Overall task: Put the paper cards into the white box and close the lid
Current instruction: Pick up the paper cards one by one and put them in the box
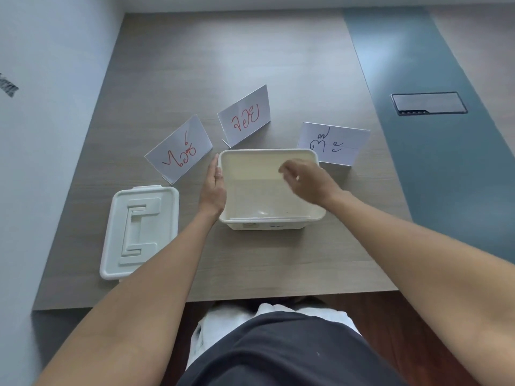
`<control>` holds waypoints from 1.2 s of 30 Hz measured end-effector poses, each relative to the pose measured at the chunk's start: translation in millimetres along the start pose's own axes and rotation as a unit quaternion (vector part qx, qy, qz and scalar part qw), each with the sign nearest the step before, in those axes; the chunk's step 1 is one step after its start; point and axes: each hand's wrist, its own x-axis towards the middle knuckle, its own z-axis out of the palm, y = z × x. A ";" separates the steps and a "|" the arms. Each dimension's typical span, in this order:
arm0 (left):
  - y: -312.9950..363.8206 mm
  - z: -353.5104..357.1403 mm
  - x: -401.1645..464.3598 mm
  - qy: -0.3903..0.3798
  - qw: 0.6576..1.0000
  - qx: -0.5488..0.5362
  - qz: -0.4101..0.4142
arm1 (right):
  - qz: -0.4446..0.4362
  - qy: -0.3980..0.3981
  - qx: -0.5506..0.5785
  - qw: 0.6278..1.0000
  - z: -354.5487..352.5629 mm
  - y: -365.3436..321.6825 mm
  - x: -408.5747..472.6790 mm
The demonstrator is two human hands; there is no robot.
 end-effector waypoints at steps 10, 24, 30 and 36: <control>-1.4 0.8 1.2 -0.003 1.000 0.013 0.003 | 0.126 0.157 -0.112 0.973 -56.6 96.0 46.3; -2.6 1.2 0.5 -0.001 1.000 0.027 -0.007 | 0.246 -0.008 -0.226 0.942 -70.0 125.0 57.2; -2.8 0.0 0.6 -0.001 0.999 0.035 -0.007 | 0.216 0.050 -0.190 0.956 -79.8 104.3 59.8; 0.5 0.8 -1.1 0.000 0.999 0.032 -0.011 | 0.116 0.182 -0.147 0.965 -78.8 64.9 61.4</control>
